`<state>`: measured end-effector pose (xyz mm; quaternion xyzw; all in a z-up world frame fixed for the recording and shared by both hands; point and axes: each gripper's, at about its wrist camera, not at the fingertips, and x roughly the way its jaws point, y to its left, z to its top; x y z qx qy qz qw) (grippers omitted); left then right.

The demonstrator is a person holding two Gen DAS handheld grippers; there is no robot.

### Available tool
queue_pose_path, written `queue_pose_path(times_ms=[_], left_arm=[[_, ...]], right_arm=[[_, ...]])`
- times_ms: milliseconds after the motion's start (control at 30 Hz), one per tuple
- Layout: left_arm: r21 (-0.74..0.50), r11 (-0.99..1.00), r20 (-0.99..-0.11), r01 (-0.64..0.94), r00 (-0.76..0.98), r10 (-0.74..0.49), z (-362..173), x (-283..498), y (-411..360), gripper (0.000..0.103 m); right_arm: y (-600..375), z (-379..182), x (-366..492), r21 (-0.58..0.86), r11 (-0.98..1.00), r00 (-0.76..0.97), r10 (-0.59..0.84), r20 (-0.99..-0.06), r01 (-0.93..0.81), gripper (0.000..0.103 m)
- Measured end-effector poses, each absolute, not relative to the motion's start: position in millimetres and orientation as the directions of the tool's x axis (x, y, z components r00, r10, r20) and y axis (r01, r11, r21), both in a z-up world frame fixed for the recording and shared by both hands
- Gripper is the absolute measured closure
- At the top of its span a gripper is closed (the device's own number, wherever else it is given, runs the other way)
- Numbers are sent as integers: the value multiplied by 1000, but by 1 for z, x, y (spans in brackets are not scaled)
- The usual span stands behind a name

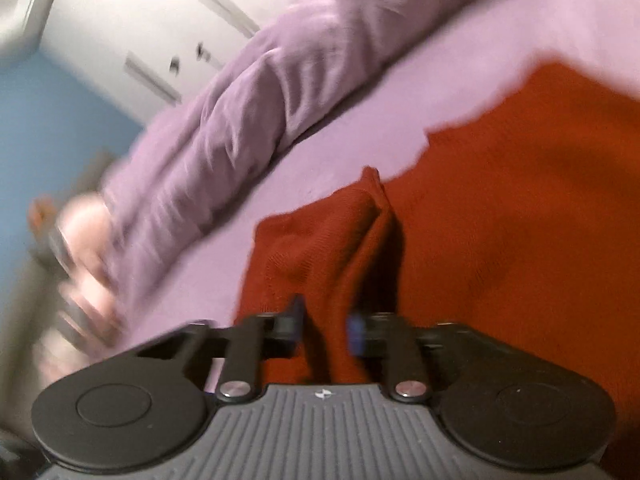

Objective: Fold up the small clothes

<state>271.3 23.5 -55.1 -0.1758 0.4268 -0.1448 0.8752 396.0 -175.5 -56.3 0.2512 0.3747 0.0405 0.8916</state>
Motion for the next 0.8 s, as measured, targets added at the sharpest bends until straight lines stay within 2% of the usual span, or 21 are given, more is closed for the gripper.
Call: queue_pose_path(times_ms=[100,233,300,433,533,667,733,800], left_arm=[[-415,907,-691,72,623,-366,-38,259,27,42],[-373,926,-663,62,681,-313,-15,251,28,43],[-356,931,-674,79,668,-314,-14,256,18,43],[-392,913,-725,113,572,-383,-36,270,-13,43],[-427,901,-740,77,544,-397,-53,274,-22,40],[-411,908,-740,81,553,-384,-54,272,-23,39],[-392,916,-745,84,554,-370,-53,272,-26,39],[-368,926,-752,87,557,-351,-48,270,-30,40]], right_arm=[[-155,-39,393,259,965,731,150,-666,38,93],[-167,-14,374,97,994,791,27,-612,42,93],[-181,-9,364,22,998,799,-38,-601,64,93],[-217,-20,352,-17,990,754,-115,-647,137,93],[-241,-35,342,57,987,727,-71,-683,149,91],[-279,-44,328,331,920,742,71,-667,209,70],[-293,-50,328,458,854,749,131,-650,248,68],[-291,-52,333,497,829,758,148,-635,255,68]])
